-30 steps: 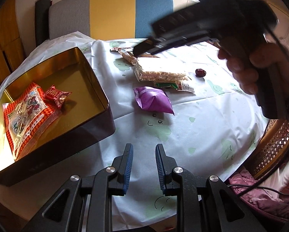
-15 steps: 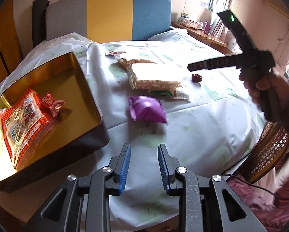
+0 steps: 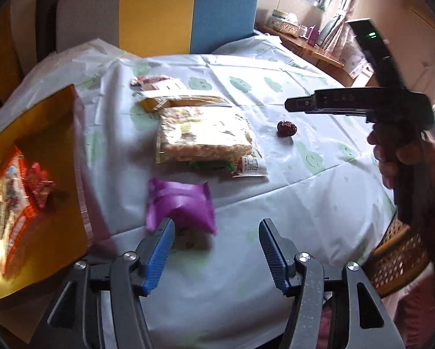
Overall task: Organize snacks
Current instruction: 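Grasp the purple packet with the left tool while the right tool approaches the red date, then grasp the dried red date with the right tool while the left tool holds the purple packet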
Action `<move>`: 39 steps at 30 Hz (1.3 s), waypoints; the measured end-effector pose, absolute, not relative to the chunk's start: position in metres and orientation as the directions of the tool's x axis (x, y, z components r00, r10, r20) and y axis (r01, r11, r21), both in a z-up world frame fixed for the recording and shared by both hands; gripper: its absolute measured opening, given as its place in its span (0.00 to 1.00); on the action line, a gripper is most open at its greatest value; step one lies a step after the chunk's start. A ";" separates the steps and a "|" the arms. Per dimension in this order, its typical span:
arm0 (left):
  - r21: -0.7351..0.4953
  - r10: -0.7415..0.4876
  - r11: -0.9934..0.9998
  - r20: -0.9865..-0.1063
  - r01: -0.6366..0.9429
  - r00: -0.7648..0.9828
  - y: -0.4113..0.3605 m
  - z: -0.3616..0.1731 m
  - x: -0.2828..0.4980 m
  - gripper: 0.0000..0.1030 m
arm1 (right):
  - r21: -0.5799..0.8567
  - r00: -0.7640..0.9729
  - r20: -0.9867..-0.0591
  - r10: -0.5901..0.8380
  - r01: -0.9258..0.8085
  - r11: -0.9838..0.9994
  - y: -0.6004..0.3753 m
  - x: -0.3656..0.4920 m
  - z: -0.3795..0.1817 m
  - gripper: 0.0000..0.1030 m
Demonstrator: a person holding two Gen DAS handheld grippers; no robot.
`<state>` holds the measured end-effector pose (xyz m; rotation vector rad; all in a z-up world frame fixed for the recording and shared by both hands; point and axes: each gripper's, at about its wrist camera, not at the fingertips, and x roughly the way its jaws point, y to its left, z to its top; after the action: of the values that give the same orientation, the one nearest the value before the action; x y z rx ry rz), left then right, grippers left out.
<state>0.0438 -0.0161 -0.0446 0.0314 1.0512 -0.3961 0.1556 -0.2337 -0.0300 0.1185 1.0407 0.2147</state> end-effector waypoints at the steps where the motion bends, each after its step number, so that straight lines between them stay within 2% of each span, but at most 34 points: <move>1: -0.159 -0.291 0.934 -0.857 0.319 0.426 -0.019 -0.048 0.048 0.59 | 0.203 0.492 -0.839 0.234 -0.118 0.972 -0.232 0.156 -0.029 0.40; 10: -0.139 -0.206 0.973 -0.886 0.187 0.415 -0.026 -0.074 0.084 0.59 | 0.247 0.527 -0.807 0.266 -0.108 0.963 -0.237 0.155 -0.017 0.40; 19: -0.101 -0.137 0.989 -0.887 0.105 0.440 -0.023 -0.078 0.109 0.59 | 0.249 0.536 -0.799 0.273 -0.118 0.961 -0.237 0.155 -0.014 0.40; 20: -0.088 -0.127 0.990 -0.886 0.106 0.445 -0.024 -0.078 0.112 0.58 | 0.248 0.538 -0.798 0.273 -0.120 0.961 -0.236 0.154 -0.013 0.40; 21: -0.065 -0.104 0.993 -0.889 0.103 0.446 -0.025 -0.080 0.115 0.44 | 0.247 0.540 -0.796 0.273 -0.123 0.961 -0.236 0.154 -0.013 0.40; 25: -0.012 -0.078 0.990 -0.877 0.142 0.474 -0.026 -0.082 0.109 0.39 | 0.230 0.548 -0.797 0.255 -0.115 0.966 -0.237 0.153 -0.012 0.40; 28: 0.029 -0.074 0.980 -0.863 0.195 0.500 -0.032 -0.082 0.092 0.38 | 0.221 0.595 -0.777 0.205 -0.048 0.974 -0.251 0.153 -0.005 0.40; 33: 0.083 -0.075 0.962 -0.836 0.261 0.543 -0.037 -0.086 0.061 0.39 | 0.378 0.637 -0.747 0.191 0.170 0.910 -0.308 0.154 -0.005 0.40; 36: 0.056 -0.095 0.964 -0.841 0.259 0.533 -0.032 -0.089 0.060 0.40 | 0.455 0.607 -0.758 0.239 0.230 0.860 -0.324 0.158 -0.016 0.40; 39: 0.018 -0.123 0.967 -0.840 0.253 0.528 -0.027 -0.089 0.061 0.40 | 0.414 0.564 -0.794 0.227 0.228 0.881 -0.315 0.164 -0.023 0.40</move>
<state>0.0606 -0.0275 -0.0888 0.1434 0.9905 -0.2249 0.1640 -0.3155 -0.0233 0.5130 0.9838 -0.0003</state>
